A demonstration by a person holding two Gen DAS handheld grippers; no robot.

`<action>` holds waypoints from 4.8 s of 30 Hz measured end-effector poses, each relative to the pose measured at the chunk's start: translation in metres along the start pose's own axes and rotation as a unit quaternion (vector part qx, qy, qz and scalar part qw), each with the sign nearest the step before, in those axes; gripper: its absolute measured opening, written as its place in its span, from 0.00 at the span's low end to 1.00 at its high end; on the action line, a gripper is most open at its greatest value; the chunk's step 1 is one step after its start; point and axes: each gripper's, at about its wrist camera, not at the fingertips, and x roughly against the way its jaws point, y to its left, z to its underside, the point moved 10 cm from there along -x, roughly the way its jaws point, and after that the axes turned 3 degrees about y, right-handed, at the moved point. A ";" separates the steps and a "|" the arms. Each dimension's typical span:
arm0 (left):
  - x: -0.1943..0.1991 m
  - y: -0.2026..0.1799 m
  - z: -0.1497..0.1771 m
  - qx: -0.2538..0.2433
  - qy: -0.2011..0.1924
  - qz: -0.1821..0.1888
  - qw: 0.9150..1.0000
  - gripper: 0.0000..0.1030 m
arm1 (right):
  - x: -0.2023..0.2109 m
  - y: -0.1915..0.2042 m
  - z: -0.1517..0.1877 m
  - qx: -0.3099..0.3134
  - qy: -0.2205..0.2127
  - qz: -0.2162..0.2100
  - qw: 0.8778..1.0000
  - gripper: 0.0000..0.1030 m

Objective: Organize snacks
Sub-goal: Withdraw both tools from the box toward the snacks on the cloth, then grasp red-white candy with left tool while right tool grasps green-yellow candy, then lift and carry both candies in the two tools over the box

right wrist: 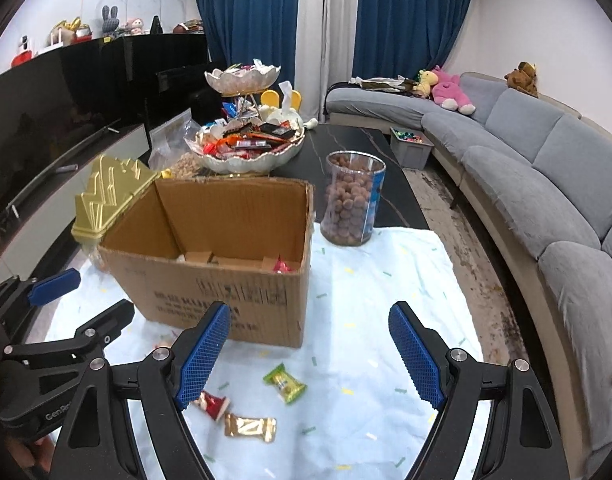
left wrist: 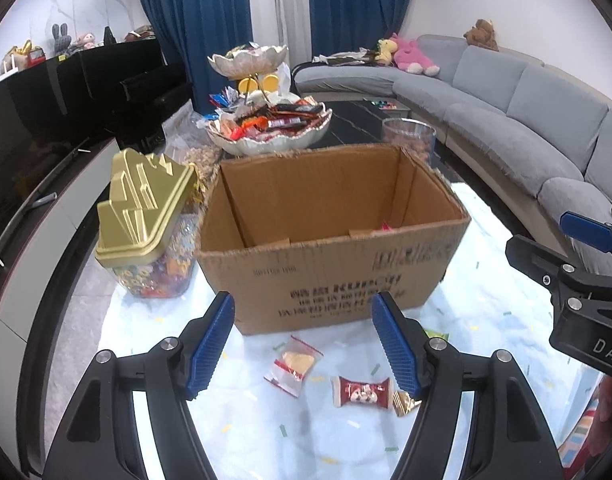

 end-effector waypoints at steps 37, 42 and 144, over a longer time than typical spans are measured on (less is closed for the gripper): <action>-0.063 -0.051 0.089 -0.038 0.035 0.021 0.998 0.72 | -0.064 0.010 0.072 0.108 0.047 -0.046 0.992 0.80; -0.073 -0.055 0.096 -0.046 0.038 0.031 0.998 0.72 | -0.077 0.017 0.080 0.135 0.054 -0.062 0.987 0.80; -0.010 -0.037 0.054 -0.003 -0.013 0.053 0.999 0.21 | -0.025 0.037 0.066 0.083 0.035 -0.122 0.988 0.25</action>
